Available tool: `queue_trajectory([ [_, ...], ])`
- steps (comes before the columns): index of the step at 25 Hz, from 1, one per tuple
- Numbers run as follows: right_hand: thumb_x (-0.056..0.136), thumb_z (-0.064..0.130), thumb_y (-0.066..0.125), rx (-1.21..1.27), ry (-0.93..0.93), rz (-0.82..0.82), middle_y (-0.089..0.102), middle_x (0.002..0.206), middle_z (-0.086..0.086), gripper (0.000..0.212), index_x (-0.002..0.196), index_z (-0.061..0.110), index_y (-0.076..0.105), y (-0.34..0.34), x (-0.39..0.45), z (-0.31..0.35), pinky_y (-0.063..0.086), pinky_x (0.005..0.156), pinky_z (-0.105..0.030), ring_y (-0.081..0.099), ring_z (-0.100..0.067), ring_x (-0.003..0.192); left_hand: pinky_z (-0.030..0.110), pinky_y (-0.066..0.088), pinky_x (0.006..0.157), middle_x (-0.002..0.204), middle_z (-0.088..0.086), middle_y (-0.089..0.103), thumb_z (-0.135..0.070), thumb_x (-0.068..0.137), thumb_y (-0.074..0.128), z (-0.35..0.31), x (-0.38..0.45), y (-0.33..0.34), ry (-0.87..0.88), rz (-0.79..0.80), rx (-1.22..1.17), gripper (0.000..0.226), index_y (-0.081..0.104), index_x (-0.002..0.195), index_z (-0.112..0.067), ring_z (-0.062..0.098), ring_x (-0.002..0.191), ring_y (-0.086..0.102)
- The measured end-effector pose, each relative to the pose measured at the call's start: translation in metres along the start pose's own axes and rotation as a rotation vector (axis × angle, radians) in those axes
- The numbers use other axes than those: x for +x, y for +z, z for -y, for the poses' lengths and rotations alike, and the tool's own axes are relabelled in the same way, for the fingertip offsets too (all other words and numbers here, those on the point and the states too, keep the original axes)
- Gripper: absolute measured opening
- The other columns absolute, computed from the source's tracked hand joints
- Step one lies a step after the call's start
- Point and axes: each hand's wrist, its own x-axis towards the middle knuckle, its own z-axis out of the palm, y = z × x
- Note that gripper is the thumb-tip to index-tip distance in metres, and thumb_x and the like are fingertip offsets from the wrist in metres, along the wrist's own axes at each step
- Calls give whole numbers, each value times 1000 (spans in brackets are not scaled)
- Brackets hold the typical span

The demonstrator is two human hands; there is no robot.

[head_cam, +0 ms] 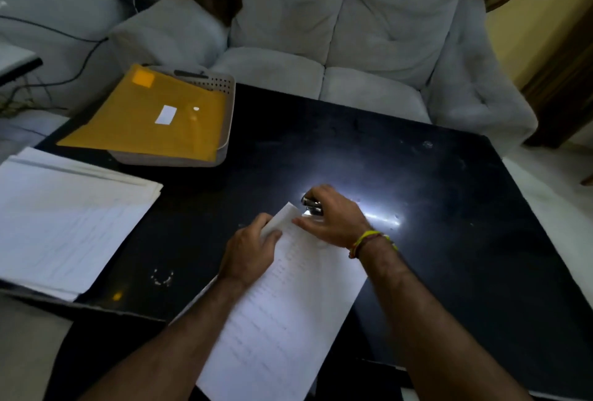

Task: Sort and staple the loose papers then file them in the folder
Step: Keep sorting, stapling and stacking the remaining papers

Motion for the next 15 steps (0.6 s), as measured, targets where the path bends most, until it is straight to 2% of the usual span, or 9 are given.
queue_trajectory([
  [3,73,60,69,-7,-37,94,55,102,10,42,99,30,56,-1,15,2,54,78,-36,60,-11,89,32,56,73,96,-9,61,-44,93,53,2,2,1,25,-10,5,17,49,106,-33,12,87,62],
  [7,73,57,73,-39,-92,149,59,100,9,40,98,29,59,-16,26,6,54,77,-34,59,-11,87,35,57,73,95,-8,65,-42,93,54,1,1,-2,70,-24,5,18,48,108,-34,14,86,64],
  [11,72,55,75,-122,-127,258,63,99,8,42,100,28,61,-24,29,14,54,76,-32,59,-12,87,29,53,79,106,-7,63,-42,93,54,-3,0,-2,60,-1,3,22,48,111,-31,11,94,61],
  [15,70,52,78,-205,-93,319,65,105,6,46,105,27,62,-32,30,19,55,80,-35,60,-14,91,35,55,84,110,-6,63,-44,92,55,-4,1,-4,73,17,-7,24,48,110,-30,13,98,62],
])
